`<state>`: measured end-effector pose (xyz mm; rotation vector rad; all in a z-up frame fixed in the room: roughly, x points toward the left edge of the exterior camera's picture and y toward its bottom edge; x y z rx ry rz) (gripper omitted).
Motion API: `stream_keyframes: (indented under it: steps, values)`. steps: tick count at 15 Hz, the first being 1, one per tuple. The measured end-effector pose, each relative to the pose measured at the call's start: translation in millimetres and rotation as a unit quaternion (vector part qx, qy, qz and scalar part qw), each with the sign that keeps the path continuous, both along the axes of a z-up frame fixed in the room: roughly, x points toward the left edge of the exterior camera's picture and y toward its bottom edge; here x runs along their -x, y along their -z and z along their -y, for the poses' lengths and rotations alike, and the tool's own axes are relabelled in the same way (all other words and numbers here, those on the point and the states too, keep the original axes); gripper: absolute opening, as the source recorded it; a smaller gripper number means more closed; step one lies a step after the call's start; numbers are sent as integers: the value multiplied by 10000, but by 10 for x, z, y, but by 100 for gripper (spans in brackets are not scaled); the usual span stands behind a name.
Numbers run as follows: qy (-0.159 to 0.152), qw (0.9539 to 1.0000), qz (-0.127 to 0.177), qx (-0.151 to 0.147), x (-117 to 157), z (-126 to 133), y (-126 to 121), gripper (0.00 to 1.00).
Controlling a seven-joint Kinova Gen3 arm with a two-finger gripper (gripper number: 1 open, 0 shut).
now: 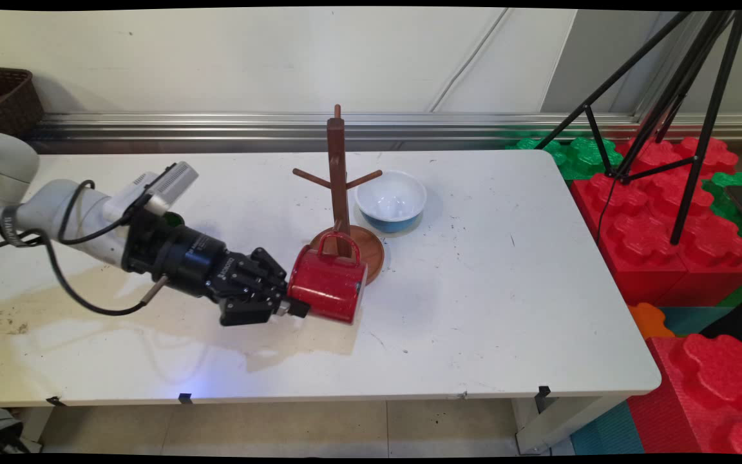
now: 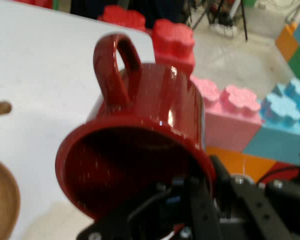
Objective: Place the picked object on the table
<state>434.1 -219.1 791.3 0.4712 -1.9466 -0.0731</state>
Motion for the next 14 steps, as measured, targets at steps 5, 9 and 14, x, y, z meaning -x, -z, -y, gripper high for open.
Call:
stream_keyframes:
  steps: [5,9,14]
  values:
    - [137,9999,86,-19,-74,-115,-76,0]
    - [230,9995,232,12,-179,-210,-163,0]
    - [292,9983,490,117,-351,-291,-273,0]
